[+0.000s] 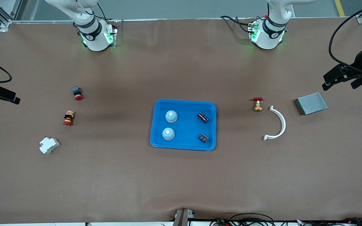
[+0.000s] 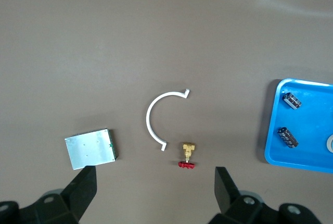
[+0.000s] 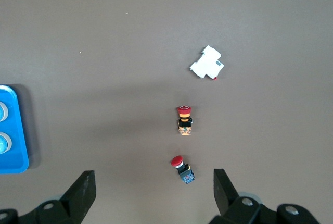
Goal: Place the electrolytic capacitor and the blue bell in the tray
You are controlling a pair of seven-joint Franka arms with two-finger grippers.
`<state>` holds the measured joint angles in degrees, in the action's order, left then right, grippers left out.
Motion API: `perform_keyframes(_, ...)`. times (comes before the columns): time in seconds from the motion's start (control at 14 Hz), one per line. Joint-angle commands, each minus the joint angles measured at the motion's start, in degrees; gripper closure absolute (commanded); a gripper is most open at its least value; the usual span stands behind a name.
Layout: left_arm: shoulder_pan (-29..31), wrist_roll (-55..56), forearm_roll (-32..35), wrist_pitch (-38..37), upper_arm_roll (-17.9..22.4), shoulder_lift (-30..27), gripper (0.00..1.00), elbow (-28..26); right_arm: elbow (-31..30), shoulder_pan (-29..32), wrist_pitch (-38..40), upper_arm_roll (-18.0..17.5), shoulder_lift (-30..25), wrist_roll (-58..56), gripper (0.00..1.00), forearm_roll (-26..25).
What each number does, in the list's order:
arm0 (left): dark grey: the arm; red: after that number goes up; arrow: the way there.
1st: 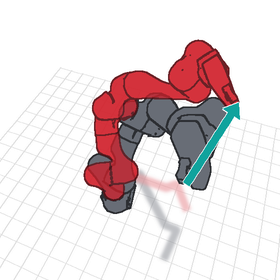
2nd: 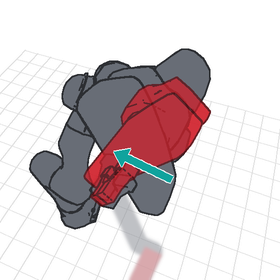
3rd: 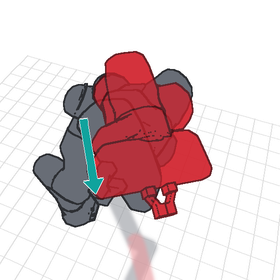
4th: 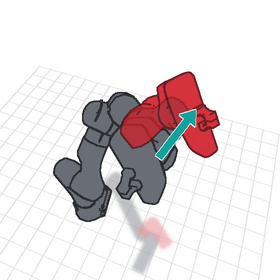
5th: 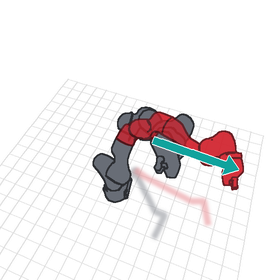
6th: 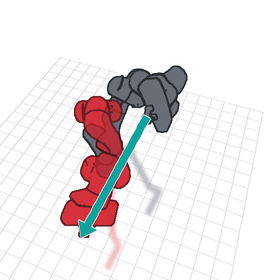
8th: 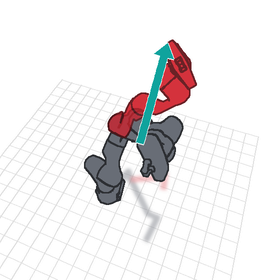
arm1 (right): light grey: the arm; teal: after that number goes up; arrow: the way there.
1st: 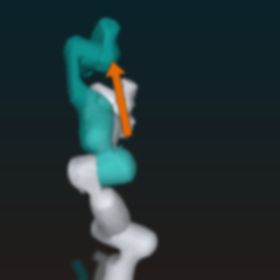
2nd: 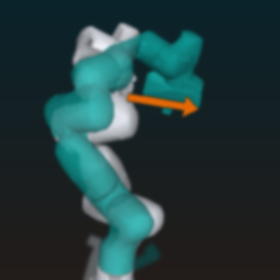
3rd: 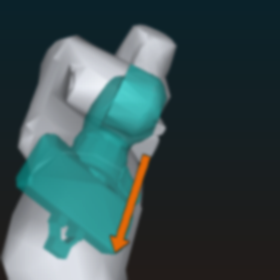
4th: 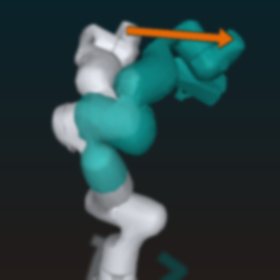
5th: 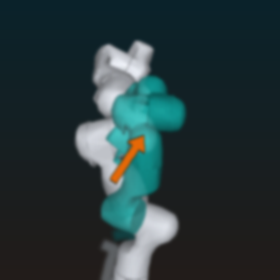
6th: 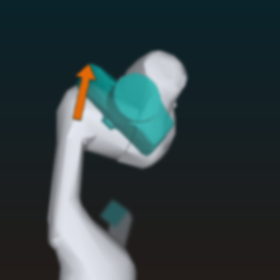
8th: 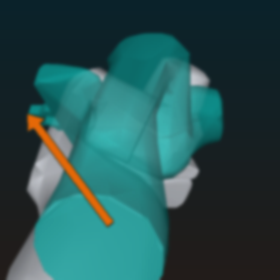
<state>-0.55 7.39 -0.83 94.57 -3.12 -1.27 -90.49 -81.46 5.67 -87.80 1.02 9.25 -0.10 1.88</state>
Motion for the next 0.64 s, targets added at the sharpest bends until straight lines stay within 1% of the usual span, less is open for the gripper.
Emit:
perform_keyframes(0.0,0.2,-0.35,-0.58,-0.61,0.05,-0.05,0.0,0.14,-1.78,-0.31,-0.27,0.65,-1.96,-0.43,0.0,1.11)
perform_keyframes(0.14,0.2,-0.27,-0.58,-0.7,0.05,-0.05,0.0,0.14,-1.86,-1.62,-0.35,2.14,-1.87,-0.43,0.0,1.37)
perform_keyframes(0.28,0.2,-0.27,-0.58,-0.7,0.05,0.12,0.0,0.05,-1.86,-4.25,-0.44,4.86,-1.87,-0.43,0.0,1.46)
perform_keyframes(0.43,0.2,-0.44,-0.58,-0.79,0.05,0.13,0.0,0.05,-1.77,-4.79,-0.44,5.22,-1.96,-0.43,0.0,2.24)
perform_keyframes(0.57,0.2,-0.53,-0.58,-0.96,0.05,0.13,0.0,0.05,-1.86,-5.66,-0.44,6.36,-1.87,-0.43,0.0,2.6)
